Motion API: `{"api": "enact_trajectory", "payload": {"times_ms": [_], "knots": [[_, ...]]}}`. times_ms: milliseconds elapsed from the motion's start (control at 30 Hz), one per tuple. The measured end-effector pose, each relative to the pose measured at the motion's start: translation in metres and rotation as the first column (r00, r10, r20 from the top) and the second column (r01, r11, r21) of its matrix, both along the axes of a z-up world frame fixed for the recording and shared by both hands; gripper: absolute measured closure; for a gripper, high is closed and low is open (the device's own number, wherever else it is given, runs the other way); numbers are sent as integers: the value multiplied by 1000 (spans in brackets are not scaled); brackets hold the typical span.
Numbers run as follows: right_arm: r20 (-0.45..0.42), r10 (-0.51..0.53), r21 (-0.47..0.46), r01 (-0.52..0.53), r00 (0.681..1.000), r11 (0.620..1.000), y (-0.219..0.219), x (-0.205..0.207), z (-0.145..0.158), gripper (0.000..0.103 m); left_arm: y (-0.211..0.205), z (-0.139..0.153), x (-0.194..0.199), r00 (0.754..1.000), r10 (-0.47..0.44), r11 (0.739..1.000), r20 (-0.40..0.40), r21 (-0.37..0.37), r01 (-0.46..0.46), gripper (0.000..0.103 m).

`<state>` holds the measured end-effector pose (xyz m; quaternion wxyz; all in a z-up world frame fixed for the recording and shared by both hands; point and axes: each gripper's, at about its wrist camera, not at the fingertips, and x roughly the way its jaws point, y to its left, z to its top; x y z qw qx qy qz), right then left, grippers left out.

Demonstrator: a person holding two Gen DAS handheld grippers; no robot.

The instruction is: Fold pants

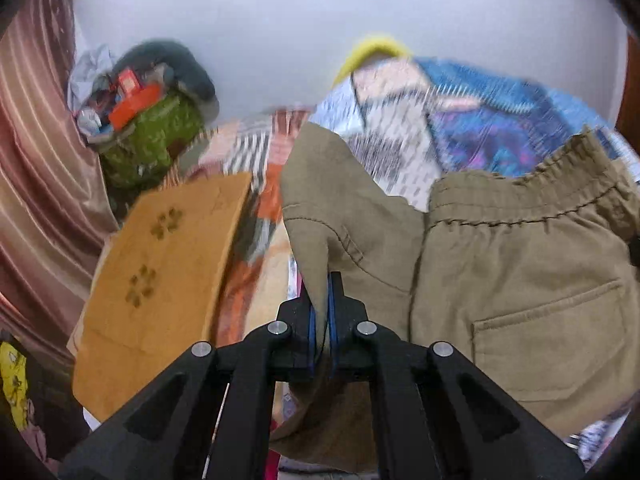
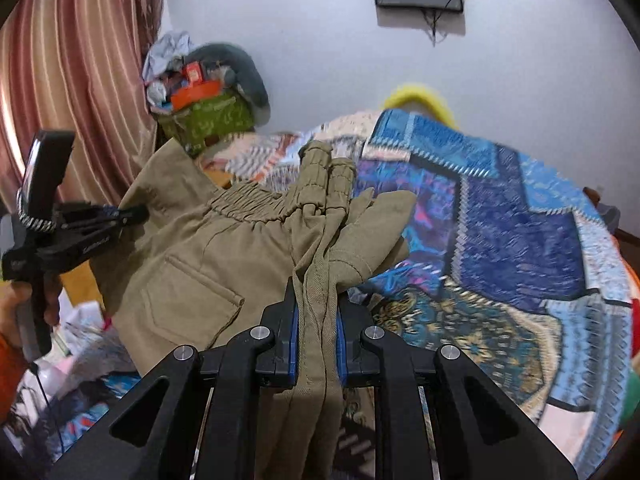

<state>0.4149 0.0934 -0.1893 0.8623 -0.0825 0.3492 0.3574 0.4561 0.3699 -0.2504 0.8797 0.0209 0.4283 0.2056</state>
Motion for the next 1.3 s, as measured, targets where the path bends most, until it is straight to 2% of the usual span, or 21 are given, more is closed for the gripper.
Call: {"api": "enact_trajectory", "payload": {"times_ms": [67,167,233,300,367,400,533,567,633,833,967,1100,1233,1300], "knots": [[-29,1,-25,-2,1000,1000,7,9,-11,90,10,-28,7,998,24,999,-61,-34,-26,95],[-92,2,-76,-9,996,997,12,15,-32,90,18,-67,7,988,66,996,-142,-46,-74,91],[-129,-4,-117,-11,992,993,11,17,-45,90,24,-80,2,985,76,996,-156,-41,-84,87],[-148,-7,-128,-12,989,992,5,16,-51,86,24,-81,-6,988,74,996,-135,-33,-79,82],[-190,-21,-116,-1,982,993,-2,17,-51,79,24,-80,-10,986,82,996,-144,-21,-86,72],[-188,-27,-118,5,982,993,-5,16,-50,79,24,-78,-14,985,84,996,-149,-21,-89,70],[-165,-44,-143,20,985,989,-13,9,-40,65,21,-65,-27,983,76,997,-167,2,-77,54],[-152,-50,-157,26,987,987,-15,3,-34,57,19,-61,-32,982,77,997,-170,12,-76,54],[-130,-52,-161,31,990,986,-19,-3,-26,52,16,-51,-42,983,73,997,-170,11,-72,54],[-59,-35,-117,28,998,993,-34,-27,13,52,-6,4,-78,994,45,999,-96,-16,-47,53],[14,-34,-67,35,999,997,-47,-55,52,52,-34,58,-108,1000,3,1000,-9,-6,-3,53],[85,-29,-8,30,996,1000,-57,-85,95,52,-69,119,-145,993,-53,999,105,3,53,51],[152,-31,60,22,988,998,-69,-119,133,52,-101,172,-185,973,-103,995,205,26,99,31],[191,-26,90,9,981,996,-76,-140,152,52,-116,197,-211,955,-129,992,268,25,127,30]]}}
